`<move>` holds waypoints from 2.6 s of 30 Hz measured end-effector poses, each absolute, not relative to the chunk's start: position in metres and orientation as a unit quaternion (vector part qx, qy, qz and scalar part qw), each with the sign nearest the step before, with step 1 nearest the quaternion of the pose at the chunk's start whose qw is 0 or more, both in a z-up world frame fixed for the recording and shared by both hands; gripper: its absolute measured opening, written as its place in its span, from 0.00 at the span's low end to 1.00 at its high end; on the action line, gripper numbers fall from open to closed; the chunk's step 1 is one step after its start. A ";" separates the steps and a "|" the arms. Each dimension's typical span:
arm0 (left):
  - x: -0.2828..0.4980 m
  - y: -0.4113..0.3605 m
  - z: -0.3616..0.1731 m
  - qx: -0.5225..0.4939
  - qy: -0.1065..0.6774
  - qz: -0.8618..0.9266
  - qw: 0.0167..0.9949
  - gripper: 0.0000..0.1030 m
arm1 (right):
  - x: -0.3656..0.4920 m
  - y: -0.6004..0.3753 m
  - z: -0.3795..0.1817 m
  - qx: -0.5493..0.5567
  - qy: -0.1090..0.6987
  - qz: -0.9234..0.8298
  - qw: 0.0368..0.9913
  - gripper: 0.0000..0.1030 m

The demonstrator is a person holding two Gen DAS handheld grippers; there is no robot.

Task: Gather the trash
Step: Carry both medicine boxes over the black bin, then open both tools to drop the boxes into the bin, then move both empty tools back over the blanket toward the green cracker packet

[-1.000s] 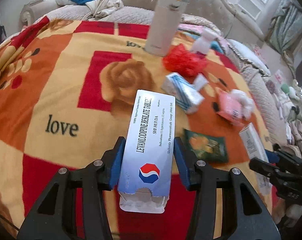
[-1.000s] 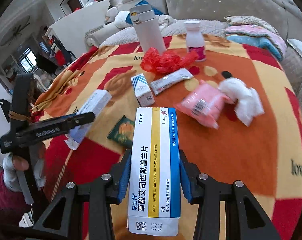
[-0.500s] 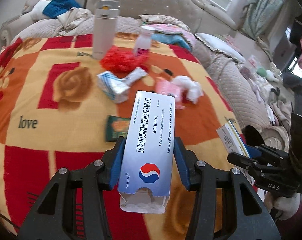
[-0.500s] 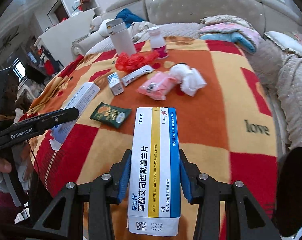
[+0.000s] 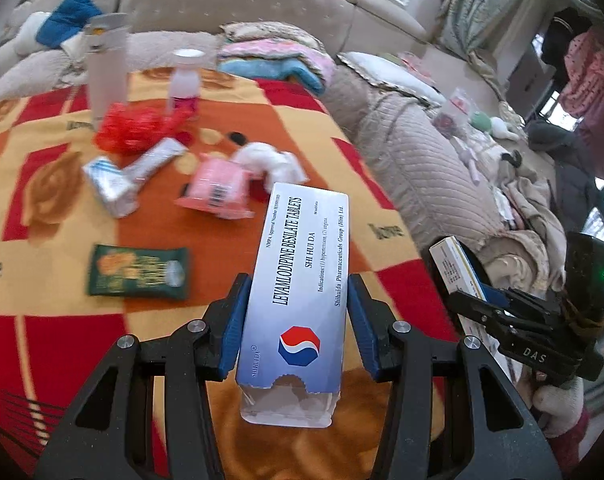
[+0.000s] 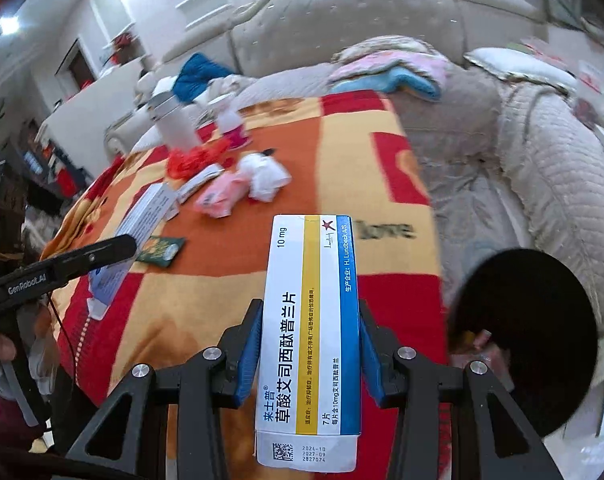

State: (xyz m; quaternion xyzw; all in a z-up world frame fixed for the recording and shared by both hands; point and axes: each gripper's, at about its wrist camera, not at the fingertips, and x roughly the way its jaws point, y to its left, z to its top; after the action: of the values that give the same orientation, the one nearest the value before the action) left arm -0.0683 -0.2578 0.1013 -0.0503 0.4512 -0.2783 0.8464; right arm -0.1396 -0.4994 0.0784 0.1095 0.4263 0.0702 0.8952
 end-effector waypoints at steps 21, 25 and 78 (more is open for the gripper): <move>-0.077 -0.466 0.083 -0.026 0.479 -0.403 0.779 0.45 | -0.169 -0.662 0.054 0.180 0.415 -0.091 0.887 0.41; -0.074 -0.487 0.076 -0.042 0.490 -0.425 0.760 0.50 | -0.170 -0.676 0.048 0.174 0.419 -0.125 0.883 0.54; 0.027 -0.240 0.026 -0.093 0.498 -0.240 0.828 0.58 | -0.103 -0.475 0.050 0.077 0.470 0.017 0.879 0.68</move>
State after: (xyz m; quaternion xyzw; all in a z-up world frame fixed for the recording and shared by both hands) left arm 0.0267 -0.2398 0.0256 -0.0928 0.4981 -0.2405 0.8279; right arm -0.1025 -0.4749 0.0502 0.0767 0.4698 0.0173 0.8792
